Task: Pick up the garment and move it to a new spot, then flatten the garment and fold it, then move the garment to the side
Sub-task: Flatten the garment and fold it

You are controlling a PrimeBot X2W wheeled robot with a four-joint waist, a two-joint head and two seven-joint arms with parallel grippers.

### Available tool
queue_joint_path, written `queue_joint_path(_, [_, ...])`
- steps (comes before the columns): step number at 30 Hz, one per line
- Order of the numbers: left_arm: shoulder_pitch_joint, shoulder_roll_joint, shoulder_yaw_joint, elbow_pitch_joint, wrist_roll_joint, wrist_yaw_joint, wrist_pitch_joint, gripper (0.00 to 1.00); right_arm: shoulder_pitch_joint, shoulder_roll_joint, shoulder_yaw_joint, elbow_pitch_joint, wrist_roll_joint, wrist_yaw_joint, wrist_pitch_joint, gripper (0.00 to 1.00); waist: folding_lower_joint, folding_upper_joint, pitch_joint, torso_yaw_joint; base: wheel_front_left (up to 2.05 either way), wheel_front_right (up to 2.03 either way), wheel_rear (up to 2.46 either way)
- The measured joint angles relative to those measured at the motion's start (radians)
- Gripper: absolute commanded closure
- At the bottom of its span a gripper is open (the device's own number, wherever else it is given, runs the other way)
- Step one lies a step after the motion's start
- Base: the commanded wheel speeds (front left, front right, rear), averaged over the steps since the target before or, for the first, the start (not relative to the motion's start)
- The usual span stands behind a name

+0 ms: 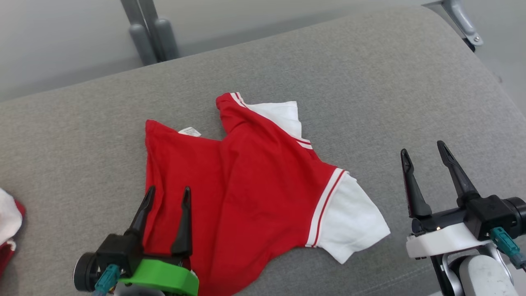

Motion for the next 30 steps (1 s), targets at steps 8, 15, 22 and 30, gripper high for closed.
queue_joint_path(8, [0.255, -0.101, 0.23, -0.013, 0.139, -0.036, -0.002, 0.0, 0.081, -0.007, -0.058, 0.048, 0.013, 0.0, 0.0, 0.0, 0.0, 0.0, -0.074, 0.123, 0.0, 0.0, 0.0])
queue_joint_path(15, [0.358, -0.18, 0.422, 0.073, 0.272, -0.181, -0.002, 0.0, 0.126, 0.006, -0.063, 0.11, 0.015, 0.0, 0.0, 0.0, 0.0, 0.0, -0.143, 0.211, 0.0, 0.0, 0.0])
queue_joint_path(22, [0.364, -0.269, 0.565, 0.106, 0.369, -0.327, -0.002, 0.0, 0.148, 0.03, -0.057, 0.177, 0.014, 0.0, 0.0, 0.0, 0.0, 0.0, -0.19, 0.248, 0.0, 0.0, 0.0])
queue_joint_path(30, [0.363, -0.328, 0.647, 0.125, 0.434, -0.409, -0.003, 0.0, 0.157, 0.04, -0.052, 0.189, 0.013, 0.0, 0.0, 0.0, 0.0, 0.0, -0.184, 0.224, 0.0, 0.0, 0.0])
